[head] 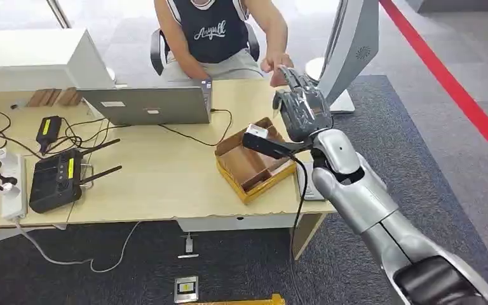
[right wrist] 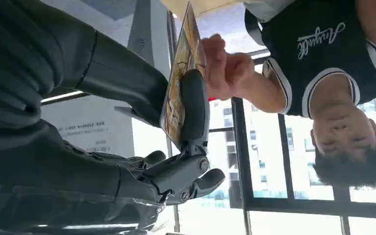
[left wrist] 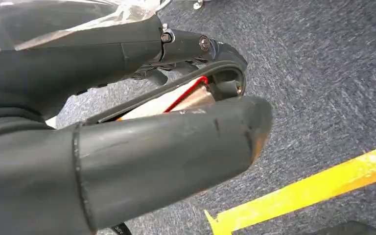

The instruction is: Pass the card to the sensor for recognition and then transmit it.

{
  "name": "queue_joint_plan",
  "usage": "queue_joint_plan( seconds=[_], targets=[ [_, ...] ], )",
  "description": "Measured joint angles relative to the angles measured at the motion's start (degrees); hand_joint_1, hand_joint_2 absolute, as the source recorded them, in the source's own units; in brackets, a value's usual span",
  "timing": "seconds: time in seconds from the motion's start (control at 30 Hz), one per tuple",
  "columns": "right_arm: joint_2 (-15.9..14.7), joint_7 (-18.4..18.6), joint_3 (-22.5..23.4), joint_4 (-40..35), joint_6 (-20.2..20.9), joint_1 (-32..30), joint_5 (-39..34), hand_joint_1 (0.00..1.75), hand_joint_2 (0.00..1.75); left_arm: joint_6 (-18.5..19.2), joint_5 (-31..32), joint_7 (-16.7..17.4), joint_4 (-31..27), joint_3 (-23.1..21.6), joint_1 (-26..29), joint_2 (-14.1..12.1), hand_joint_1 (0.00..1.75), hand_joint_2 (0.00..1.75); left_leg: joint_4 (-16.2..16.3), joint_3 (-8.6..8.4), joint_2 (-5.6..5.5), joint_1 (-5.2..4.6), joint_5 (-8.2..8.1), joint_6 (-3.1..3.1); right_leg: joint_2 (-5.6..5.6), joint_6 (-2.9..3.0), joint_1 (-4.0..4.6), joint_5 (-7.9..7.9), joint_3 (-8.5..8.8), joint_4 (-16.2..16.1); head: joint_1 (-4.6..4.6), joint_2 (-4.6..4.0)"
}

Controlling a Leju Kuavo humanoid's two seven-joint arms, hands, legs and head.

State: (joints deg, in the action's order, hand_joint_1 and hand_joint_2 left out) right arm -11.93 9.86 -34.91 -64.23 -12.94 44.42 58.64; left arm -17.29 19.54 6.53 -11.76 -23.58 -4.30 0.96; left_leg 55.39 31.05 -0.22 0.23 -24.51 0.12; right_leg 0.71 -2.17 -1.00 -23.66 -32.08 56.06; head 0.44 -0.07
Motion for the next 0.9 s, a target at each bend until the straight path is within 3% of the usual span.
queue_joint_plan(
  seconds=[0.43,0.63,0.9],
  targets=[
    [2.4,-0.4,-0.7,7.0,0.4,3.7,-0.1,1.75,1.75,0.1,0.0,-0.2,0.0,-1.5,0.0,-0.3,0.00,0.00,0.0,0.07,-0.01,0.00,0.02,0.00,0.01,0.00,0.00,0.00,-0.04,0.0,-0.02,0.00],
    [4.9,-1.7,-1.9,16.8,0.5,12.6,-1.4,1.75,1.75,0.1,-0.6,-0.2,0.0,-2.6,0.0,-0.8,0.00,0.00,0.0,0.15,0.00,0.00,0.11,-0.03,0.00,0.04,0.00,0.11,-0.16,0.0,-0.04,0.00],
    [7.6,0.6,-3.1,28.2,1.5,20.3,-2.6,1.75,1.75,0.1,-1.7,0.2,0.0,-3.9,0.0,-1.2,0.00,0.00,0.0,0.14,-0.01,0.03,0.12,-0.02,0.01,0.04,0.02,0.11,-0.14,0.0,-0.04,0.00]
  ],
)
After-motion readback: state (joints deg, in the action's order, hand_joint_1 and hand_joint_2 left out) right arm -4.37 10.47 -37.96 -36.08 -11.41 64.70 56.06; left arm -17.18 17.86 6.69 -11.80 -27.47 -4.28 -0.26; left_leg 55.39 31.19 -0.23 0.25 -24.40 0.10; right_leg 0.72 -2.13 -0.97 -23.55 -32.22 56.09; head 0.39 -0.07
